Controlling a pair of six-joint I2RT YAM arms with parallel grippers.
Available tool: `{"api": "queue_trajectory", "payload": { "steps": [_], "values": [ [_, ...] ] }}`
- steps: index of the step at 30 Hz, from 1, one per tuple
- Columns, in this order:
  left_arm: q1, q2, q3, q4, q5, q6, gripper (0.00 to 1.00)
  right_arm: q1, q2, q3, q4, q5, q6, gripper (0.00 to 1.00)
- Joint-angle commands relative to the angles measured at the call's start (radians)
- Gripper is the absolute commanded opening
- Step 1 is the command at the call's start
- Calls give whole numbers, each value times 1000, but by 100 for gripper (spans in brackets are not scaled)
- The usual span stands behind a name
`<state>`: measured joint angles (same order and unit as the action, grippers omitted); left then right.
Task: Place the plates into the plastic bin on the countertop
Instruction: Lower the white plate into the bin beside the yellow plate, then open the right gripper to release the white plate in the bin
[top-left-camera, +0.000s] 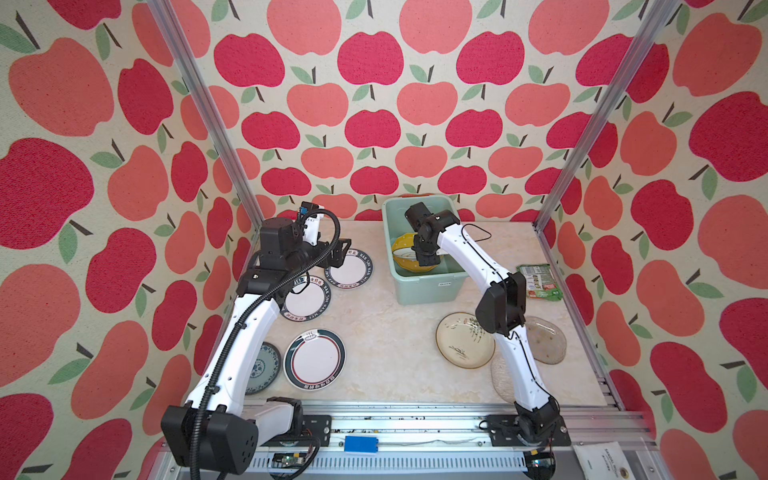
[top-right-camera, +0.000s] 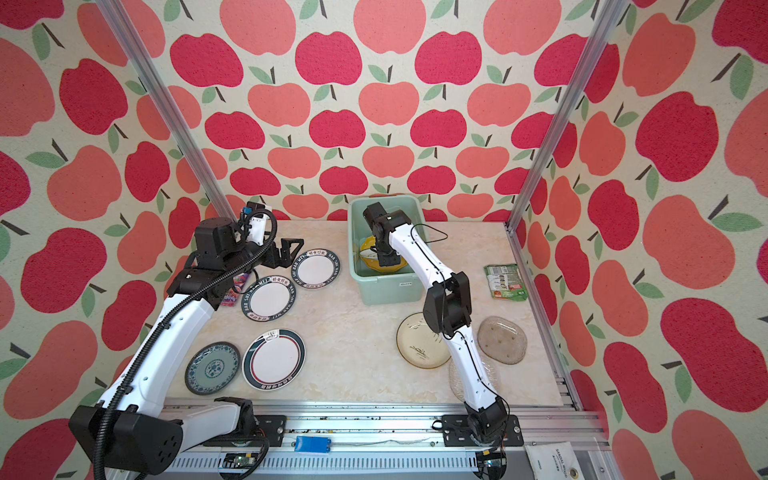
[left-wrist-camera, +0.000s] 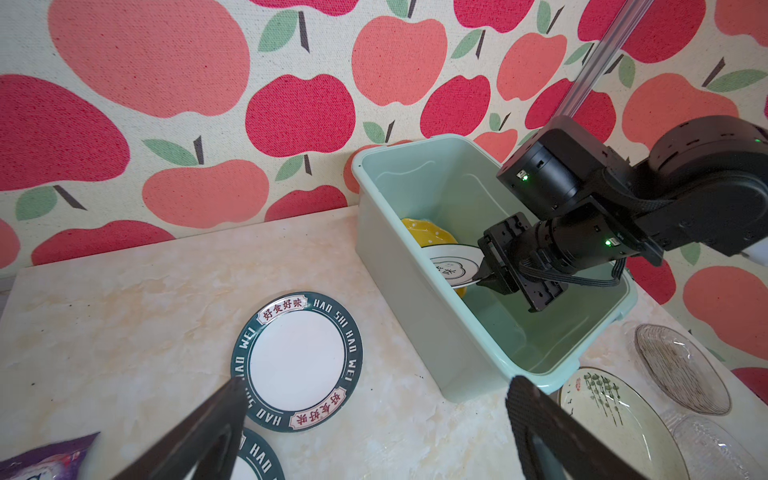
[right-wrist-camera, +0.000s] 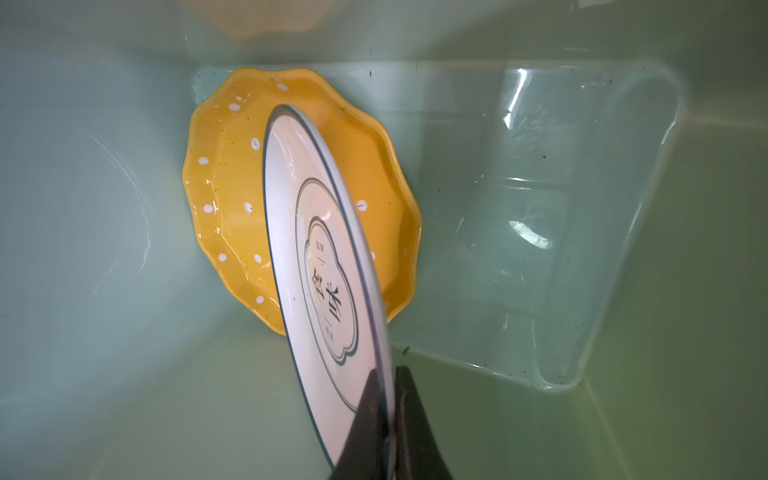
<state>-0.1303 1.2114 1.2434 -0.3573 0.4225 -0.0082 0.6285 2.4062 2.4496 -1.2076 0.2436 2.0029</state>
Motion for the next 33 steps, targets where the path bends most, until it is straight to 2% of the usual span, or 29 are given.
{"api": "queue_trajectory", "payload": {
  "steps": [1, 7, 22, 26, 33],
  "values": [
    [8, -21, 12, -42, -10, 19, 99, 5, 16, 27, -7, 23, 46, 0],
    [13, -18, 35, -76, -8, 30, 99, 1, 24, -10, 28, 12, 57, 0],
    [21, 39, 138, -158, -4, 65, 99, -18, 56, -49, 109, -43, 70, 11],
    [21, 55, 160, -169, 2, 65, 99, -22, 53, -76, 132, -48, 66, 18],
    [21, 74, 188, -189, 0, 76, 99, -31, 50, -117, 161, -46, 56, 18]
  ]
}}
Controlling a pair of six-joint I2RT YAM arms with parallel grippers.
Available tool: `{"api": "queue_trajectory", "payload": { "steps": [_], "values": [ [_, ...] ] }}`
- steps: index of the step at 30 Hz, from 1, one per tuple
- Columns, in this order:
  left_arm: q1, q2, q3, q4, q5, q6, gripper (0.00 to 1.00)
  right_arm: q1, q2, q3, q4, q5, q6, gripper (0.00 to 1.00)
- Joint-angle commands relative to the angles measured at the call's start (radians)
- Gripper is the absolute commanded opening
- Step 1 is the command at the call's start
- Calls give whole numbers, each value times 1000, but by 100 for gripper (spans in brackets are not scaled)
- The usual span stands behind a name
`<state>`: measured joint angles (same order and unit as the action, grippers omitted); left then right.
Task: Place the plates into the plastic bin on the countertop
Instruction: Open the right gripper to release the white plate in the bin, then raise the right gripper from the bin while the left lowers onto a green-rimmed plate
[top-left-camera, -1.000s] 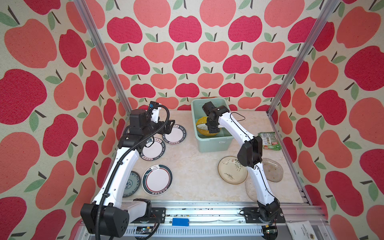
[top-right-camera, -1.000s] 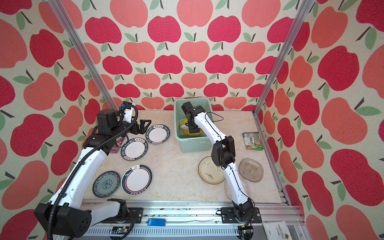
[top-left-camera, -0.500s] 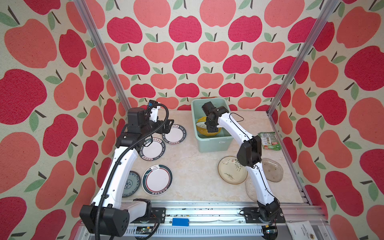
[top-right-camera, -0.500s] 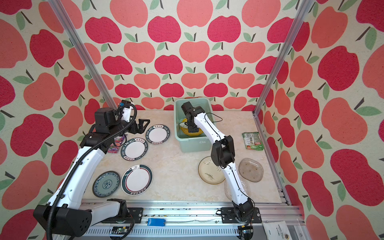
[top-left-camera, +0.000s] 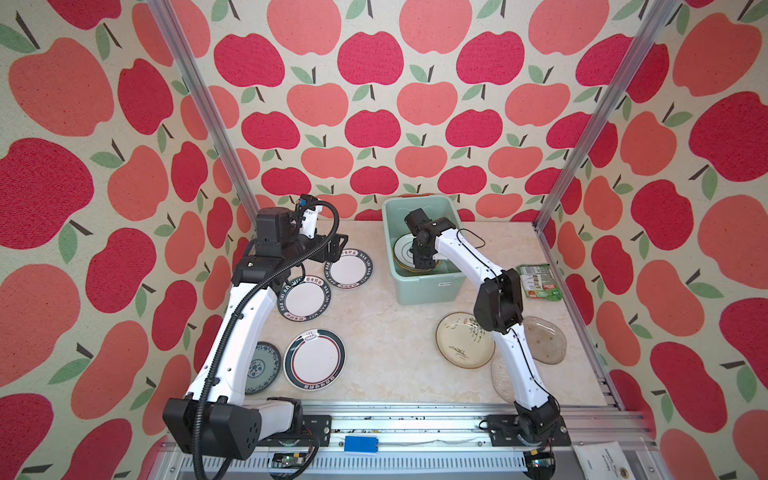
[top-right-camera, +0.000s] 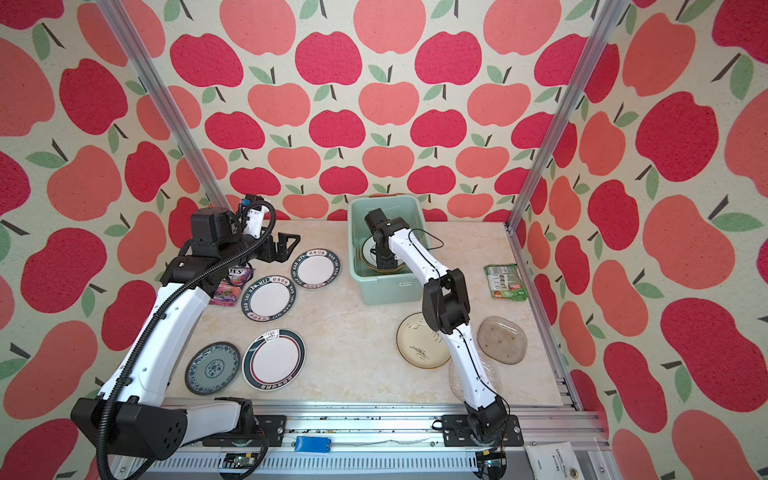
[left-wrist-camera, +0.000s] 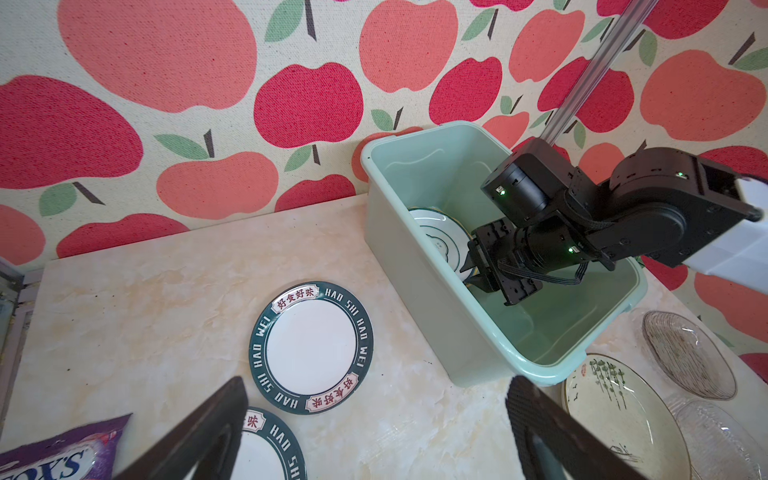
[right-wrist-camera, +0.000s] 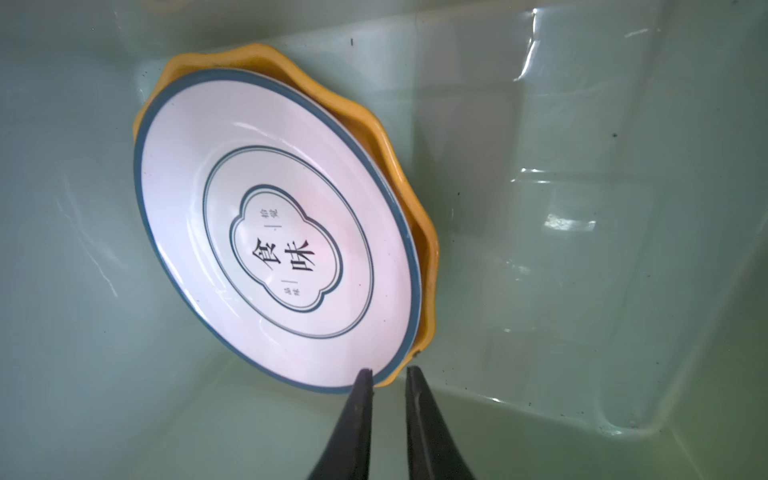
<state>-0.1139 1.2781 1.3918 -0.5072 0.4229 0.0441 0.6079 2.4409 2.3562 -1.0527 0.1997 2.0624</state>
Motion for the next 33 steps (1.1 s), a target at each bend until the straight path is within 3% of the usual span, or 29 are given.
{"api": "queue_trajectory", "payload": {
  "steps": [1, 9, 13, 16, 24, 33],
  "values": [
    [5, 9, 42, -42, 0, 25, 99, -11, 14, -29, 10, -3, -4, 18],
    [5, 16, 63, -62, -8, 32, 99, -24, 15, -43, 47, -3, -17, 20],
    [6, 18, 70, -62, -16, 23, 99, -27, 17, -30, 66, 4, -57, 28],
    [12, 20, 76, -51, -20, -5, 99, -32, 14, -14, 84, 13, -112, 40],
    [55, 7, 80, 6, -92, -167, 99, -35, -38, 13, 193, 25, -402, 63],
    [107, 1, 76, -41, -186, -344, 99, -62, -79, 122, 101, -85, -796, 67]
  ]
}}
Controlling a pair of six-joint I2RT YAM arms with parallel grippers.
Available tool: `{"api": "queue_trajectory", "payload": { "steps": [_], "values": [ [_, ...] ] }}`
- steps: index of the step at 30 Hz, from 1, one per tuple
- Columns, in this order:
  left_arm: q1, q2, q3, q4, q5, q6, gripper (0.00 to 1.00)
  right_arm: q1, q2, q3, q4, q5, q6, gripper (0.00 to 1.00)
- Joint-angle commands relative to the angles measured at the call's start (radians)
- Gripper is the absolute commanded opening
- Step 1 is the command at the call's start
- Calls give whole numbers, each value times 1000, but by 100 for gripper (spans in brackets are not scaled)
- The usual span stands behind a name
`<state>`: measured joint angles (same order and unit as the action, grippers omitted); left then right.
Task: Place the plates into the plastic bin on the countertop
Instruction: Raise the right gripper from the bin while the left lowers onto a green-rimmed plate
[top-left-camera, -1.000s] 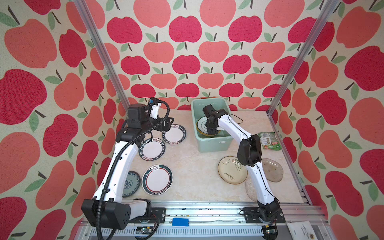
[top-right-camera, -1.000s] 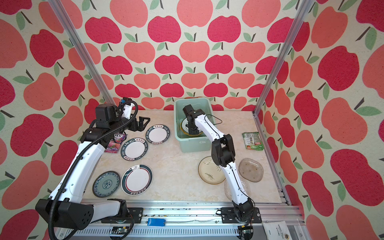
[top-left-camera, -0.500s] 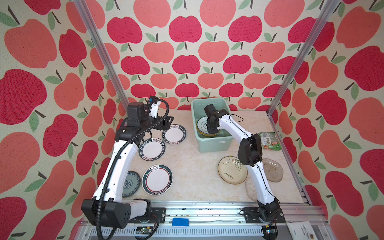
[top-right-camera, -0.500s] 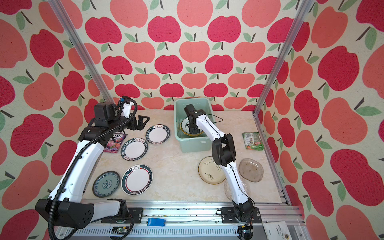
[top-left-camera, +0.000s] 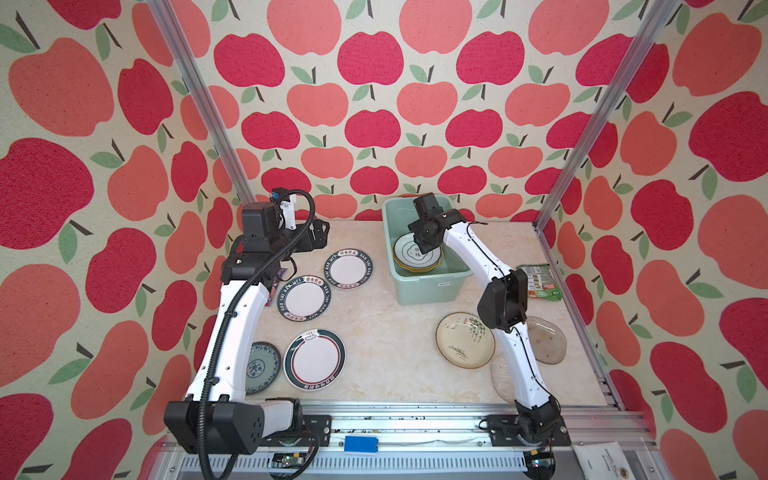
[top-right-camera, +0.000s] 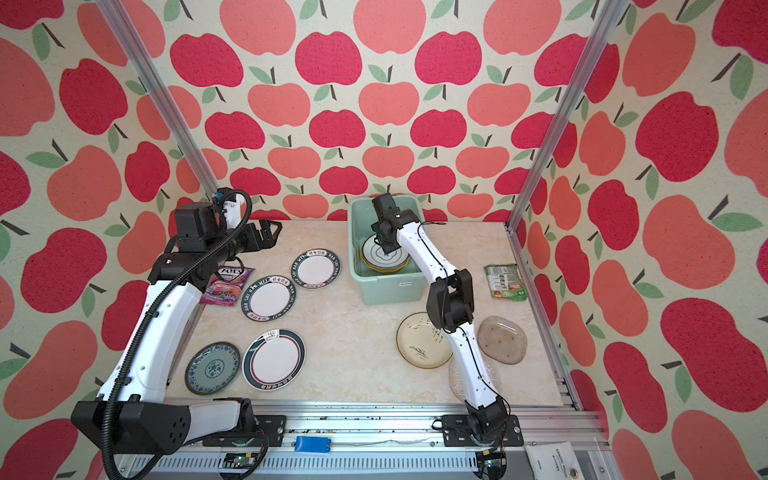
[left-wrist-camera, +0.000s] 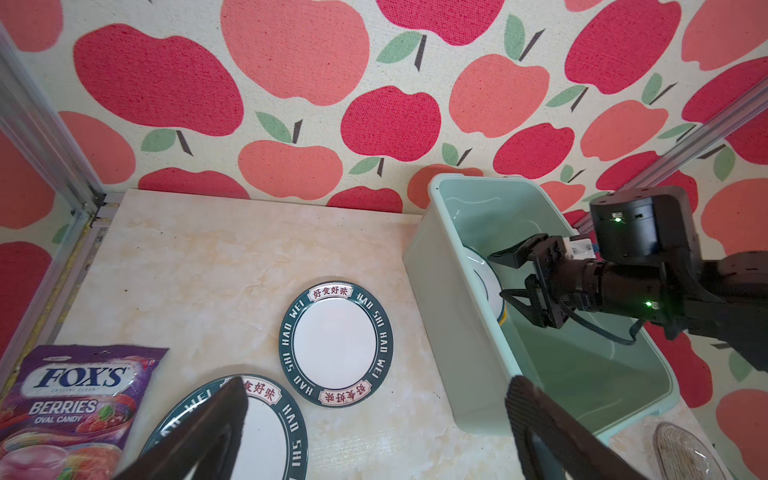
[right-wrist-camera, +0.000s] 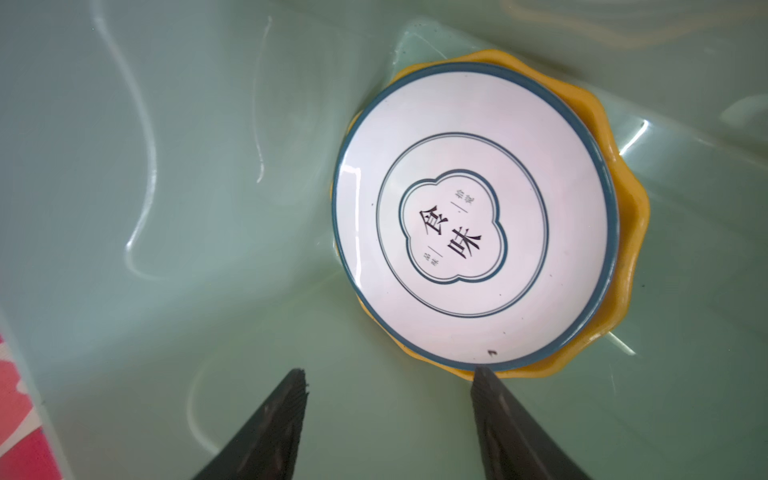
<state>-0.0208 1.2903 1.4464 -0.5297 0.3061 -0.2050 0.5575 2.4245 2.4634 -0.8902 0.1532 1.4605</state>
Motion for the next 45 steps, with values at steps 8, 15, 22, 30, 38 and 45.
{"api": "queue_trajectory", "payload": {
  "steps": [8, 15, 22, 30, 38, 45],
  "values": [
    [62, 22, -2, -76, -72, -287, 99, -74, -204, -193, 189, -291, -609, 67],
    [89, 134, -15, -147, 51, -366, 99, -95, -453, -518, 395, -489, -1006, 66],
    [82, 259, -50, -159, 122, -390, 94, -93, -617, -751, 502, -619, -1141, 64],
    [60, 400, -5, -161, 91, -208, 91, -94, -700, -869, 565, -722, -1170, 63],
    [-4, 630, 213, -305, -26, 71, 82, -92, -686, -784, 339, -772, -1368, 64],
    [-5, 766, 304, -280, -16, 60, 81, -53, -727, -839, 302, -686, -1624, 66]
  ]
}}
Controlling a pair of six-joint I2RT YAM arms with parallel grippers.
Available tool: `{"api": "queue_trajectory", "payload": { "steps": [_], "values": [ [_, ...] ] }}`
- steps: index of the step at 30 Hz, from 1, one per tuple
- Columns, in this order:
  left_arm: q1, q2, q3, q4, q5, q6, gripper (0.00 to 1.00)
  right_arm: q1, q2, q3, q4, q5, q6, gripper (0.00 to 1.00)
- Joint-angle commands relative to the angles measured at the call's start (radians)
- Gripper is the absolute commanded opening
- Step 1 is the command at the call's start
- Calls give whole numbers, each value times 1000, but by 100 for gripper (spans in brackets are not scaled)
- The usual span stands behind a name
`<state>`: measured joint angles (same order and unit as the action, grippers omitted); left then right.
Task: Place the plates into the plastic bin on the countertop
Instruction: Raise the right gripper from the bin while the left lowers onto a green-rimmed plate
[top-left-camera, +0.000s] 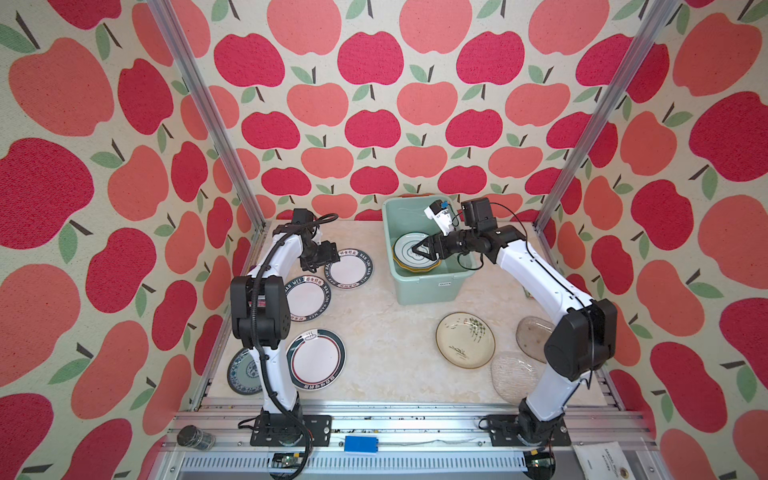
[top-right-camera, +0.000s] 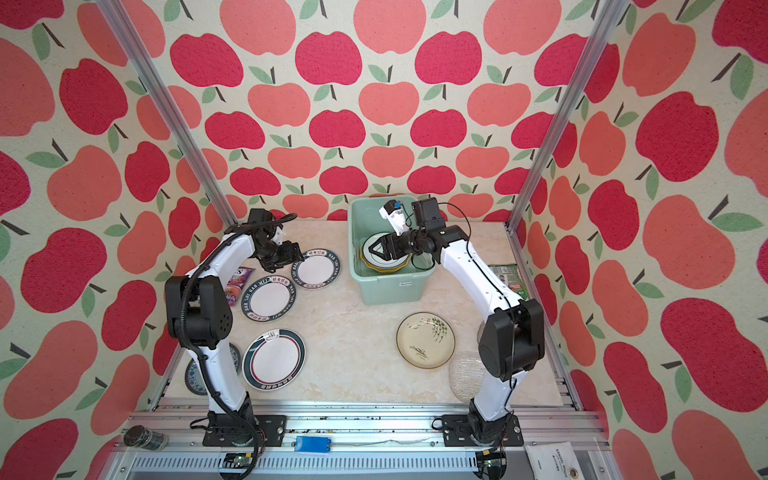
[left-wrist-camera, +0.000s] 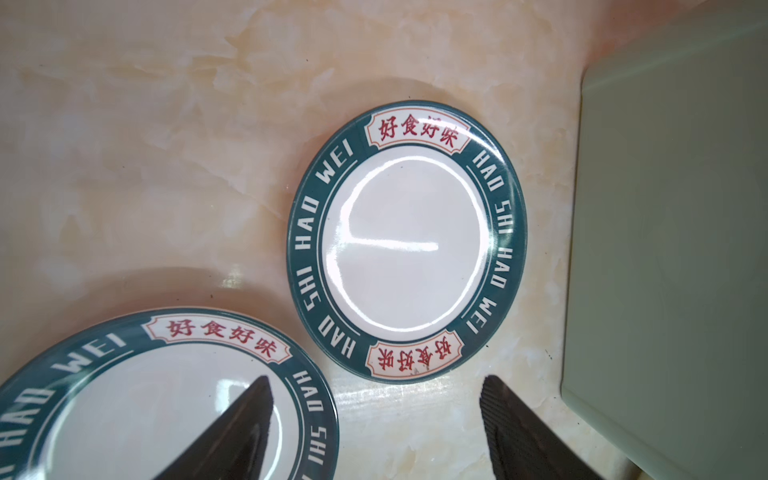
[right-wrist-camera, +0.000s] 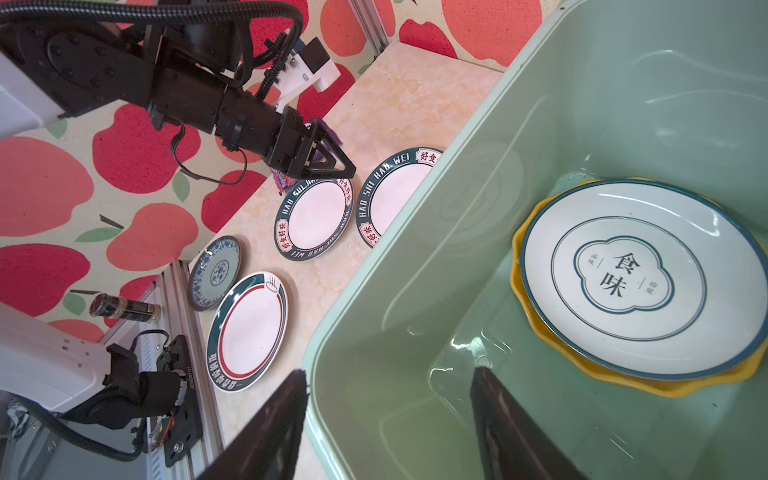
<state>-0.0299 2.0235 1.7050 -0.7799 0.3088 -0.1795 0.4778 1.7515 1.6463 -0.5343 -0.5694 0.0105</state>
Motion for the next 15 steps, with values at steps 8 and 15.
{"api": "queue_trajectory", "payload": {
  "steps": [8, 15],
  "values": [
    [-2, 128, 123, 18, 6, 23, 77, 87, -108, -134, 84, 103, -461, 67],
    [-1, 217, 227, -7, 15, 58, 76, 90, -83, -98, 84, 94, -492, 67]
  ]
}}
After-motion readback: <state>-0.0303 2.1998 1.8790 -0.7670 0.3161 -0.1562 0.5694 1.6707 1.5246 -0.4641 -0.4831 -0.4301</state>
